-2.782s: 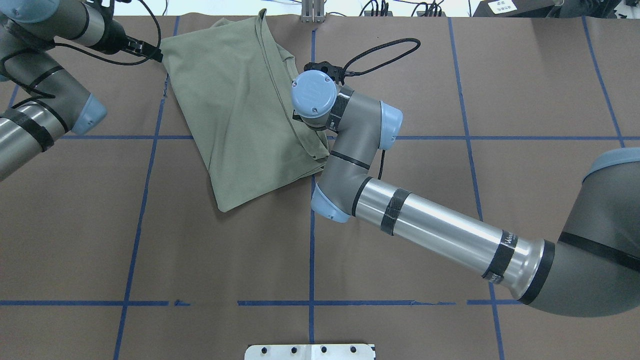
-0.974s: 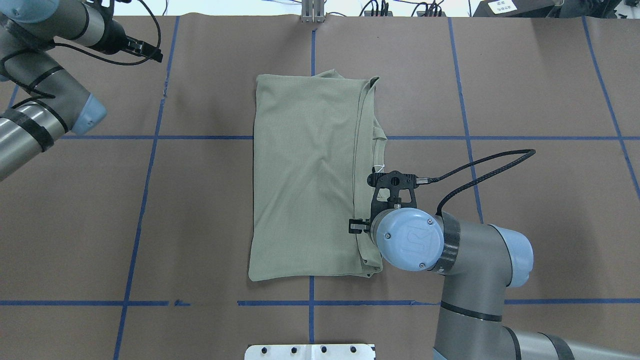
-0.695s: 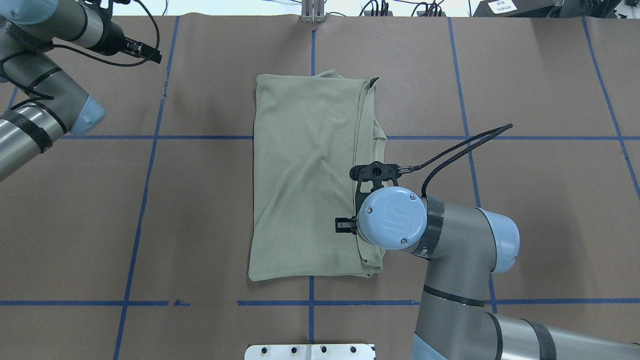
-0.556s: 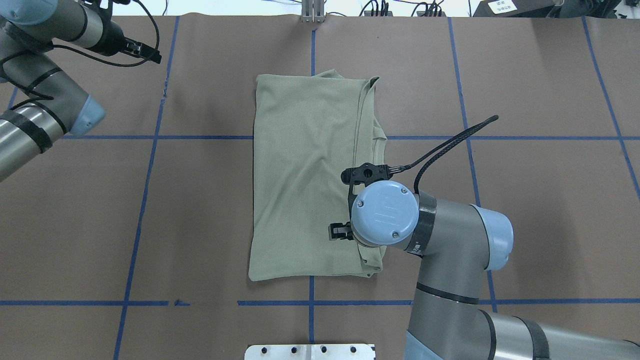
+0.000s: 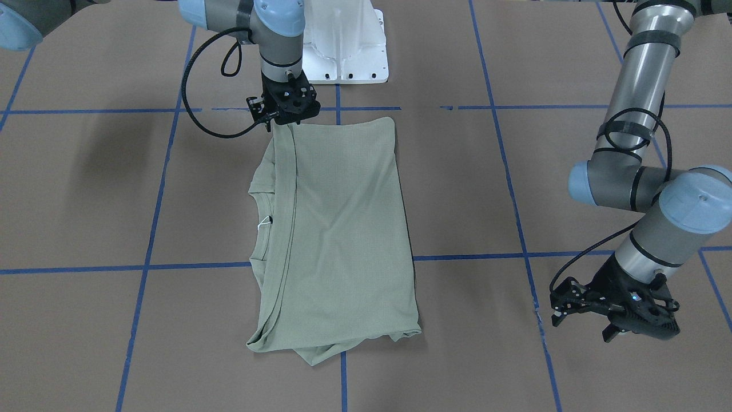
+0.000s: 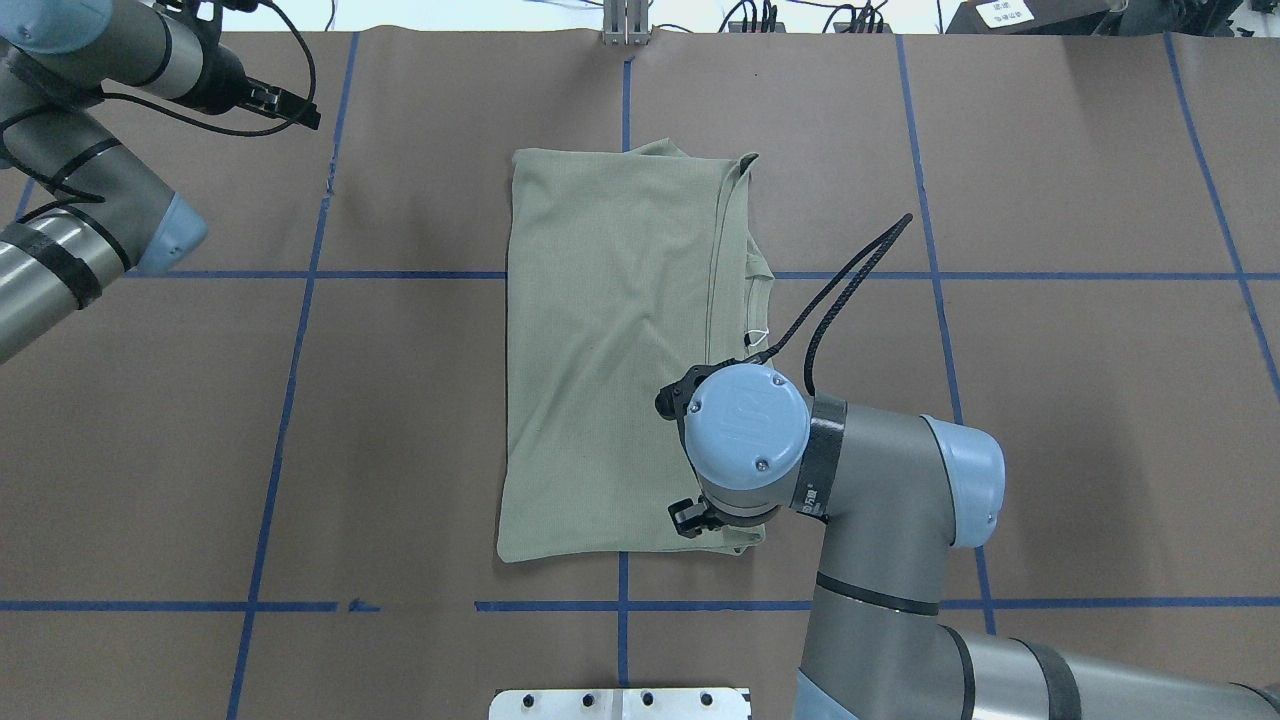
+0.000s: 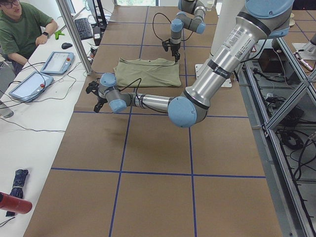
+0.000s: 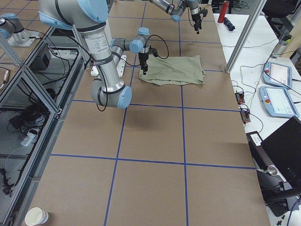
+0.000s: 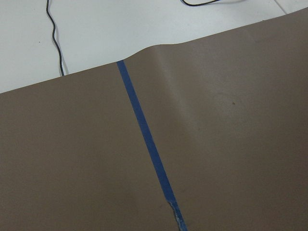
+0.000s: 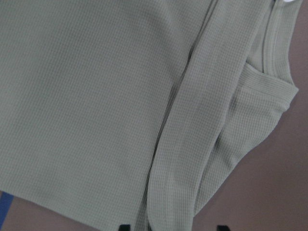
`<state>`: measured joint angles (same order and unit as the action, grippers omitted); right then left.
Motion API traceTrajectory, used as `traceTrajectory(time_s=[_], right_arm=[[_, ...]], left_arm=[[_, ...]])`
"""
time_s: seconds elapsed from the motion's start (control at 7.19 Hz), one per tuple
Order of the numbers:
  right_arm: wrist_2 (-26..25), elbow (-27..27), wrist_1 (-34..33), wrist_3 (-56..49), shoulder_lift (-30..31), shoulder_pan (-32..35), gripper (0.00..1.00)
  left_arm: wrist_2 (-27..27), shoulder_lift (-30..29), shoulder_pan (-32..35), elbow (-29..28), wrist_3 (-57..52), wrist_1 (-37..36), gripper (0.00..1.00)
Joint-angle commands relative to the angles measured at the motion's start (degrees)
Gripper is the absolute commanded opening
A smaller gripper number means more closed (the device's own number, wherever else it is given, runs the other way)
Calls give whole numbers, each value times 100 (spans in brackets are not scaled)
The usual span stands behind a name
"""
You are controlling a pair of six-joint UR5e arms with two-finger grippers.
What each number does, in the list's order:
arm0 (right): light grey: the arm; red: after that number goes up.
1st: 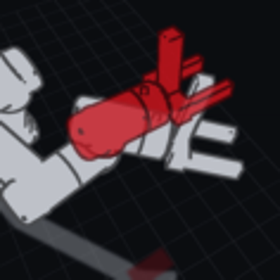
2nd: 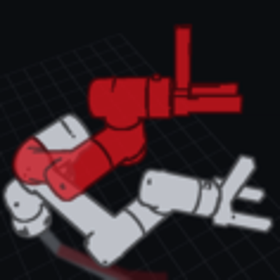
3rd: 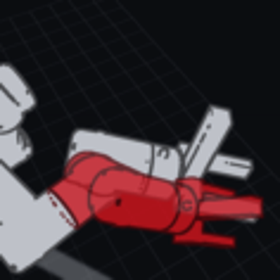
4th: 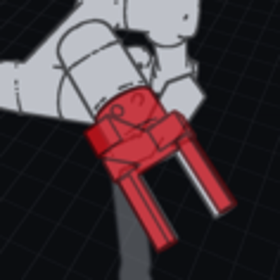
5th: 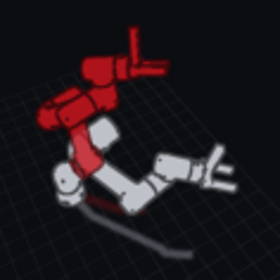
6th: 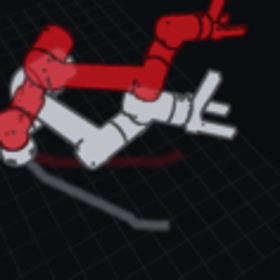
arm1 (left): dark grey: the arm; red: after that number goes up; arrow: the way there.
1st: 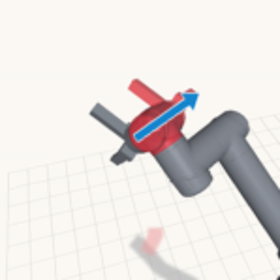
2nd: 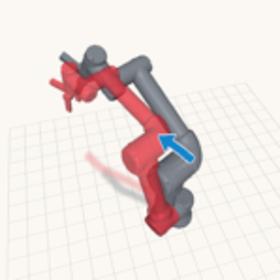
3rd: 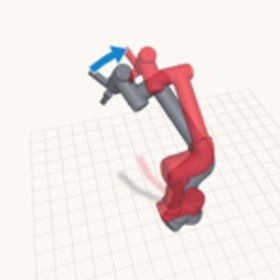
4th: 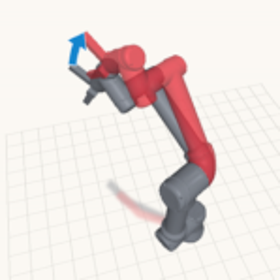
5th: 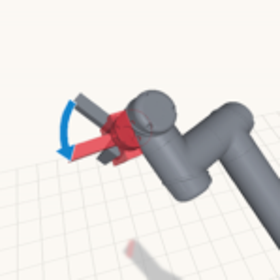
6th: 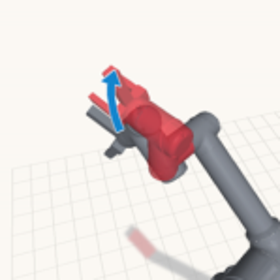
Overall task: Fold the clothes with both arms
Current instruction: 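Press and smooth the folded edge with the right gripper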
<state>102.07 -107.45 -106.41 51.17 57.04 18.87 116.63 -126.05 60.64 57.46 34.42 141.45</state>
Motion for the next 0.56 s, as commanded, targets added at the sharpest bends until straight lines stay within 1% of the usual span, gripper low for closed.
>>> traceTrajectory(time_s=[0.0,0.28,0.42], right_arm=[[-47,101,-11,-326,-8,-33,62],[-56,101,6,-379,-8,-120,58],[-56,110,6,-379,-8,-147,52]], left_arm=[[0,1,-9,2,3,15,100],[0,10,-9,-7,3,15,100],[0,10,-9,-7,3,15,100]])
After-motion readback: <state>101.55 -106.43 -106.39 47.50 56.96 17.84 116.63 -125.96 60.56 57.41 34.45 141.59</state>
